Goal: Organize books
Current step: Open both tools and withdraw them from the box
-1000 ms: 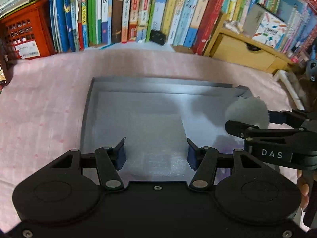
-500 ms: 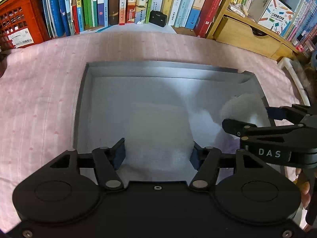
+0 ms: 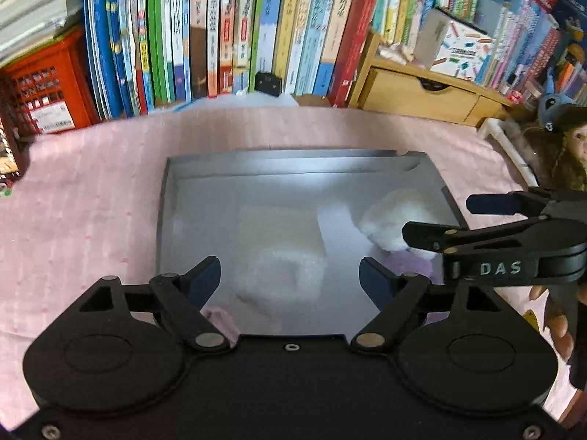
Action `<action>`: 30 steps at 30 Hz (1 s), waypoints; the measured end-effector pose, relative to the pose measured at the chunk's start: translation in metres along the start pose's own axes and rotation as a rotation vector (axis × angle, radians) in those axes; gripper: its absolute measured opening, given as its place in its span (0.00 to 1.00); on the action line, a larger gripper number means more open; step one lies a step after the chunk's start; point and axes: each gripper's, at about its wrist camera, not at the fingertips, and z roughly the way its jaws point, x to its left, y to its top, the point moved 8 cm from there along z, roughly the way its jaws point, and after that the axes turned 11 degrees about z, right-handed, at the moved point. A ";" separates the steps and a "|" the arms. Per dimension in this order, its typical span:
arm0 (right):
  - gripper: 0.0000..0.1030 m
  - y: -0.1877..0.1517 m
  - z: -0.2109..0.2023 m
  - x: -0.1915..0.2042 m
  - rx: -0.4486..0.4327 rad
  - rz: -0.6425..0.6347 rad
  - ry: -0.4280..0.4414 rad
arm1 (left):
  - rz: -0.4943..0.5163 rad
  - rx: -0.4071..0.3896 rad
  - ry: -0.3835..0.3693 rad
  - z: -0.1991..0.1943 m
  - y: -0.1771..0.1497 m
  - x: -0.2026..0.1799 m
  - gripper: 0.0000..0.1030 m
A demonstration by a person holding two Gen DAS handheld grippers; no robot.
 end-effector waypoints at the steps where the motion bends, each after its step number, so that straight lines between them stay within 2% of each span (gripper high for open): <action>1: 0.93 0.000 -0.005 0.000 -0.011 0.000 0.008 | 0.004 -0.012 0.004 -0.005 -0.001 -0.001 0.80; 8: 0.94 -0.003 -0.040 -0.002 -0.098 0.005 0.030 | 0.019 -0.071 0.013 -0.034 -0.007 -0.011 0.82; 13: 0.95 -0.011 -0.062 0.000 -0.156 -0.001 0.050 | 0.034 -0.109 -0.014 -0.053 -0.018 -0.020 0.83; 30: 0.98 -0.061 -0.131 0.010 -0.312 -0.074 0.090 | 0.154 -0.259 -0.029 -0.119 -0.067 -0.066 0.87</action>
